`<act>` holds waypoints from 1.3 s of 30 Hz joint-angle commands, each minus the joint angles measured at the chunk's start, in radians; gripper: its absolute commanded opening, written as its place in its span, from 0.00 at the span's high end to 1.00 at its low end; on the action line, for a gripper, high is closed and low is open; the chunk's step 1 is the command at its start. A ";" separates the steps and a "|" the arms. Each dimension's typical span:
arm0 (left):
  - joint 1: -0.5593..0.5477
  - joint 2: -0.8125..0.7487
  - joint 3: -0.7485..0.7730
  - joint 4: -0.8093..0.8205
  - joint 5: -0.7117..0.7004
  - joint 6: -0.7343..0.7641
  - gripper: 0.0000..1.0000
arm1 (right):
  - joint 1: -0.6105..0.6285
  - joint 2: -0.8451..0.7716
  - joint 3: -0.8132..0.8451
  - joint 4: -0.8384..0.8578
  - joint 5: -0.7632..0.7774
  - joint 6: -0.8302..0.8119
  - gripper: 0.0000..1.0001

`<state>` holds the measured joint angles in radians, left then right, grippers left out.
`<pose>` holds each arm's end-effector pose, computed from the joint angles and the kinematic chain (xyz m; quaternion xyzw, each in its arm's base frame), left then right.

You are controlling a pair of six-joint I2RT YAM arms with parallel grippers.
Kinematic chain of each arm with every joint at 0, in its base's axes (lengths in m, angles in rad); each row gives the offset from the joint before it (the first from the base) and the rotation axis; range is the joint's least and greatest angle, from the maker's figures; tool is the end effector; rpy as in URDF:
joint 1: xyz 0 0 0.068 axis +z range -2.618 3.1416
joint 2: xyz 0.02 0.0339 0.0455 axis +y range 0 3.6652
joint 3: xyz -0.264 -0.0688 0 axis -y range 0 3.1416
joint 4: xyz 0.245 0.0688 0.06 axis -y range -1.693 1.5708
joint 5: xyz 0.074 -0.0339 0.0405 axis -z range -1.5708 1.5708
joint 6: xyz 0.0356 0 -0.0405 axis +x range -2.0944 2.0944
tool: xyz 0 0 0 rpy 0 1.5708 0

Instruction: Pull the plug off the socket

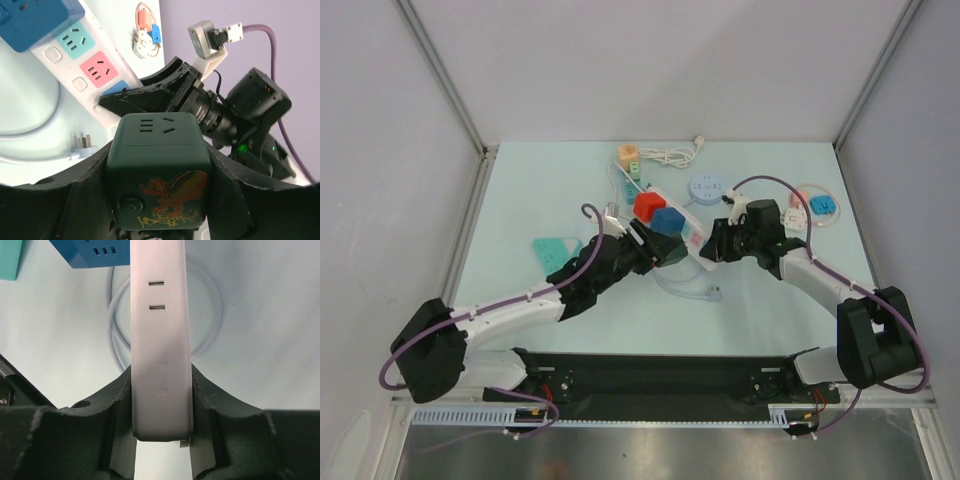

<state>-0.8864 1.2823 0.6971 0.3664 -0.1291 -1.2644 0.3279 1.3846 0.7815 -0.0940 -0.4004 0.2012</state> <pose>0.1862 -0.2210 0.2576 -0.1859 0.7570 -0.5254 0.3411 0.2690 0.1061 0.2148 -0.1402 0.8809 0.2823 0.3531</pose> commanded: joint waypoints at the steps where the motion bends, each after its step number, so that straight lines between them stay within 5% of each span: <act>1: 0.009 -0.101 -0.010 -0.003 0.045 0.138 1.00 | -0.039 -0.076 -0.002 0.083 -0.063 0.012 1.00; 7: 0.059 -0.336 -0.073 -0.243 -0.070 0.310 1.00 | -0.110 -0.116 -0.028 0.143 -0.236 0.033 1.00; 16: 0.506 -0.601 -0.177 -0.540 0.060 0.463 1.00 | -0.155 -0.128 -0.042 0.174 -0.344 0.083 1.00; 19: 0.694 -0.507 -0.124 -0.566 0.188 0.519 1.00 | -0.155 -0.130 -0.042 0.175 -0.351 0.086 1.00; 27: 0.914 -0.183 -0.026 -0.405 0.414 0.588 1.00 | -0.164 -0.153 -0.041 0.174 -0.390 0.070 1.00; 39: 1.018 0.130 0.172 -0.357 0.503 0.615 1.00 | -0.171 -0.153 -0.044 0.172 -0.446 0.029 1.00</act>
<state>0.1085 1.3804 0.7864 -0.0433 0.3275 -0.6853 0.1581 1.2766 0.7181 -0.0307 -0.7513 0.2333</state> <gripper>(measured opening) 0.646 0.402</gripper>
